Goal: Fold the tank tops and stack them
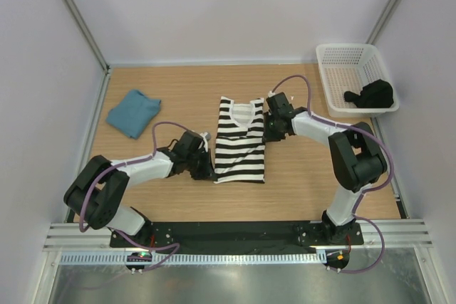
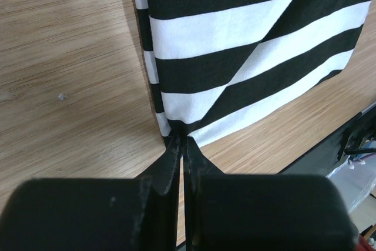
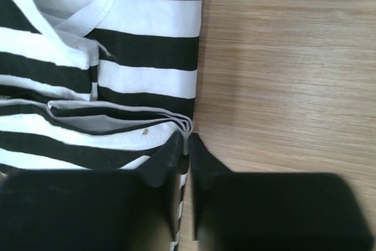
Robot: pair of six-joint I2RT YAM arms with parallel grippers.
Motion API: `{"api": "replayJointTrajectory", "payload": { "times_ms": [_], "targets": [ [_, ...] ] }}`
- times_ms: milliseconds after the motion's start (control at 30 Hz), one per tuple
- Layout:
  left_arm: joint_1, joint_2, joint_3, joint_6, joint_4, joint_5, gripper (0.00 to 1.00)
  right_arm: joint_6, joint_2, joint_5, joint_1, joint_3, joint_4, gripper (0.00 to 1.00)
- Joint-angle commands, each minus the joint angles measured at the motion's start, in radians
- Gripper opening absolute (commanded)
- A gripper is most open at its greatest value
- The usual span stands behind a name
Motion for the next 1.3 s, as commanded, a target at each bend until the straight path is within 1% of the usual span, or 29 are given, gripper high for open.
{"api": "replayJointTrajectory", "payload": {
  "times_ms": [0,33,67,100,200,267,300,333,467,533,567,667,700,867,1033,1133,1167,1267],
  "targets": [
    [-0.010,0.011,-0.005,0.011,-0.029,-0.013,0.01,0.005,0.020,0.009,-0.010,0.002,0.067,0.26],
    [-0.010,0.013,-0.005,0.010,-0.027,-0.016,0.01,0.003,0.016,0.007,-0.010,-0.001,0.072,0.32],
    [-0.011,0.010,-0.006,0.008,-0.026,-0.016,0.01,0.006,0.011,0.007,-0.010,-0.010,0.075,0.36],
    [-0.013,0.010,-0.008,0.005,-0.026,-0.019,0.01,0.008,-0.010,0.004,-0.012,-0.015,0.076,0.43],
    [-0.019,0.009,-0.005,-0.001,-0.023,-0.022,0.01,0.009,-0.053,-0.003,-0.012,-0.033,0.070,0.48],
    [-0.025,0.006,-0.003,-0.009,-0.024,-0.025,0.02,0.014,-0.111,-0.016,-0.012,-0.064,0.063,0.51],
    [-0.028,0.003,-0.001,-0.012,-0.024,-0.027,0.02,0.011,-0.133,-0.020,-0.009,-0.081,0.058,0.55],
    [-0.031,0.002,0.000,-0.013,-0.023,-0.030,0.03,0.014,-0.183,-0.034,-0.009,-0.098,0.050,0.57],
    [-0.043,0.000,0.005,-0.021,-0.023,-0.038,0.04,0.022,-0.300,-0.097,-0.009,-0.228,0.023,0.60],
    [-0.046,0.003,0.009,-0.024,-0.021,-0.039,0.04,0.026,-0.343,-0.137,-0.001,-0.277,0.014,0.58],
    [-0.046,0.003,0.011,-0.026,-0.023,-0.041,0.04,0.038,-0.384,-0.173,0.002,-0.321,0.012,0.55],
    [-0.051,0.009,0.012,-0.027,-0.020,-0.045,0.05,0.054,-0.426,-0.207,0.043,-0.381,0.007,0.51],
    [-0.051,0.010,0.017,-0.027,-0.021,-0.045,0.04,0.064,-0.440,-0.214,0.056,-0.389,0.004,0.48],
    [-0.056,0.019,0.025,-0.027,-0.020,-0.042,0.05,0.101,-0.451,-0.229,0.120,-0.428,0.026,0.44],
    [-0.062,0.029,0.026,-0.027,-0.017,-0.047,0.05,0.132,-0.417,-0.230,0.162,-0.460,0.063,0.44],
    [-0.066,0.039,0.028,-0.033,-0.009,-0.047,0.05,0.152,-0.396,-0.230,0.171,-0.495,0.086,0.33],
    [-0.068,0.042,0.029,-0.035,-0.008,-0.045,0.05,0.158,-0.395,-0.229,0.174,-0.512,0.090,0.23],
    [-0.069,0.042,0.031,-0.035,-0.008,-0.045,0.05,0.180,-0.424,-0.212,0.174,-0.544,0.090,0.11]
  ]
}}
